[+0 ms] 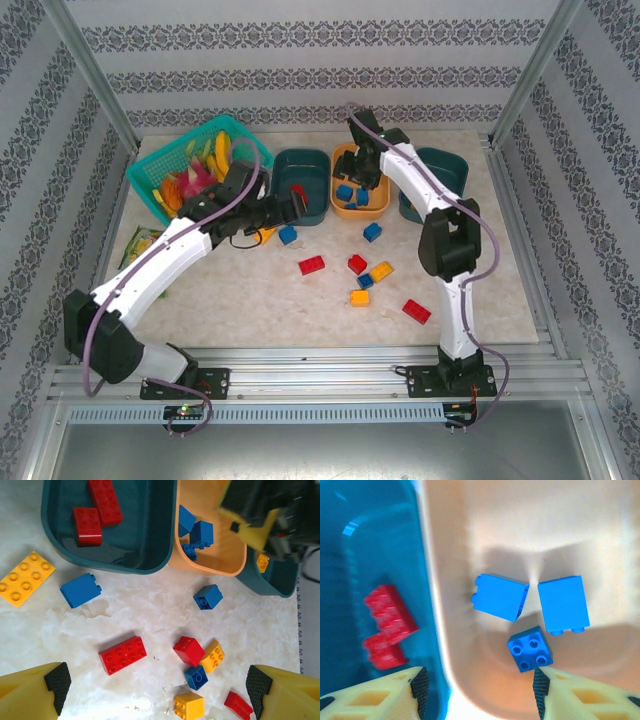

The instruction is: Sort the legos into containers by color

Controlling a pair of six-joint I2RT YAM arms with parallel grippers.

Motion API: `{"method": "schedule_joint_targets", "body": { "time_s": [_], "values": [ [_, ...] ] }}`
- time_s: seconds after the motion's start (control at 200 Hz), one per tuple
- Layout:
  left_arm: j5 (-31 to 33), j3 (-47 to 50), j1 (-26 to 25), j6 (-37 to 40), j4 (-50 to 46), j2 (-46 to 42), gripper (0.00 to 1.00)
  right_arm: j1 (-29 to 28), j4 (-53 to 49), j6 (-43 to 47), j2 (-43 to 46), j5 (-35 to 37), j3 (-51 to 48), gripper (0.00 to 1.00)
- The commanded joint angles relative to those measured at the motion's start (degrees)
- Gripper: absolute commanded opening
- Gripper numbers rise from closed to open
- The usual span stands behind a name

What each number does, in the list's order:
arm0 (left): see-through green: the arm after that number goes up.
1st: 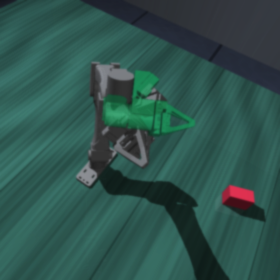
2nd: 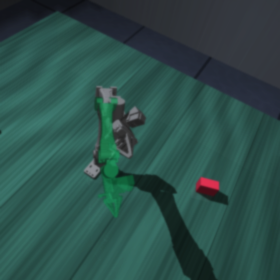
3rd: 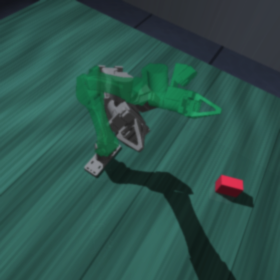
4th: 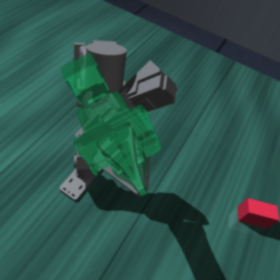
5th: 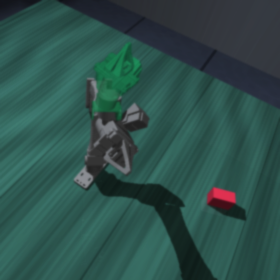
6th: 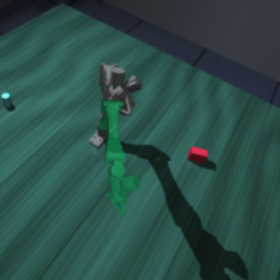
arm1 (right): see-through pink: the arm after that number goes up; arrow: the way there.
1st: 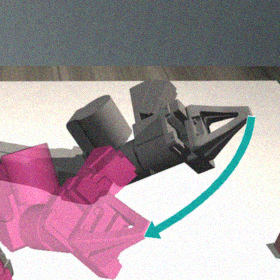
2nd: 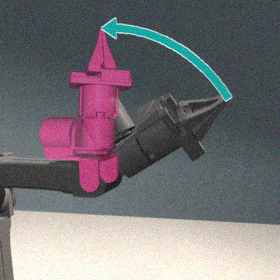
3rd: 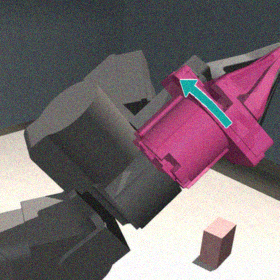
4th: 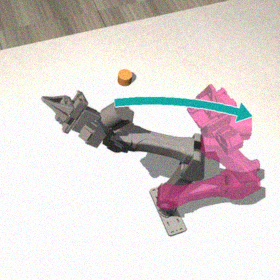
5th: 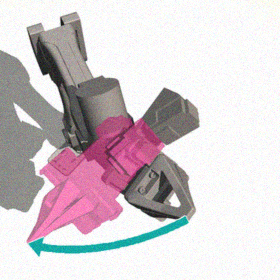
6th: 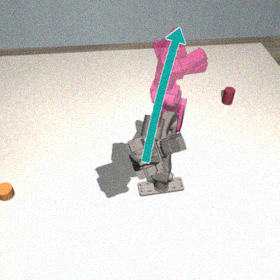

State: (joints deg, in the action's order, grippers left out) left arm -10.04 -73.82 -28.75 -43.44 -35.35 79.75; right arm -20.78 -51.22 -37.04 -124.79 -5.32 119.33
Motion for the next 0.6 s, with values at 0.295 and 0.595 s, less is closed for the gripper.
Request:
{"method": "schedule_joint_targets", "body": {
  "time_s": [0.295,0.595],
  "values": [
    [2.95,5.84,0.72,-2.08,-8.27,-12.46,0.93,-1.85,0.91,1.66,26.87,6.37,-10.71,0.53],
    [1.24,10.96,0.55,-1.96,-11.99,-18.68,0.92,-9.72,1.19,1.13,46.71,8.98,-31.30,0.53]
  ]
}}
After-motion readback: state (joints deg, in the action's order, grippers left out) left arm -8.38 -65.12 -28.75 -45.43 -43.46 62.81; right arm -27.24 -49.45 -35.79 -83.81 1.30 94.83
